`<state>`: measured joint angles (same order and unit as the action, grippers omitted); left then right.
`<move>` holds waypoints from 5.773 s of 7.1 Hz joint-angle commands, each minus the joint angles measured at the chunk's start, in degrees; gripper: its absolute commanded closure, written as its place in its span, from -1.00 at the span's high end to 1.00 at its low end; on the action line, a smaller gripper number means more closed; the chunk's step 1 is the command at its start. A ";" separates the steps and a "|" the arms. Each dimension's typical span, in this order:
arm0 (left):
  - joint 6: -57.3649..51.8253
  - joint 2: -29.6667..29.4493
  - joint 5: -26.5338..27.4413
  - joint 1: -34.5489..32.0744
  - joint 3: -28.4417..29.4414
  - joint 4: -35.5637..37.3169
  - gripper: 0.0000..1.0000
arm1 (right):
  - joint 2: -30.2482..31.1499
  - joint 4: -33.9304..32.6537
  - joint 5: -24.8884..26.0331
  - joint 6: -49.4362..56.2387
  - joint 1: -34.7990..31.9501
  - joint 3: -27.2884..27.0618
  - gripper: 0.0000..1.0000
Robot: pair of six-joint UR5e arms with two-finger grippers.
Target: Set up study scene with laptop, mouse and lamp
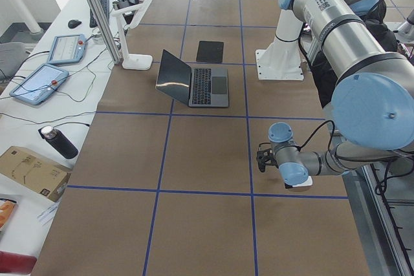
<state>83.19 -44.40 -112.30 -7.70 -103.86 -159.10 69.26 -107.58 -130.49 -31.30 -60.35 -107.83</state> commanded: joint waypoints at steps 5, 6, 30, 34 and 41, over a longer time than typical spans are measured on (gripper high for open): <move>4.79 -0.07 1.30 9.18 1.81 -2.35 1.00 | 0.00 0.01 0.32 -0.17 1.46 -0.09 1.00; 4.87 -0.16 1.30 9.45 2.08 -2.70 1.00 | 0.00 0.01 0.41 -0.26 1.55 -0.09 1.00; 12.96 -3.41 1.47 15.43 6.83 -13.50 -0.14 | 0.00 0.18 1.64 -1.58 3.83 -0.09 1.00; 18.30 -4.29 3.50 14.90 -2.11 -16.24 -0.14 | -0.09 0.18 1.46 -1.58 3.92 0.61 1.00; 22.28 -21.83 2.70 6.57 -9.69 -10.55 -0.16 | 0.53 0.18 1.46 -1.49 4.71 1.66 1.00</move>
<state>105.23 -62.40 -109.59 0.38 -112.28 -172.07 69.71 -107.40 -129.03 -32.85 -55.75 -106.49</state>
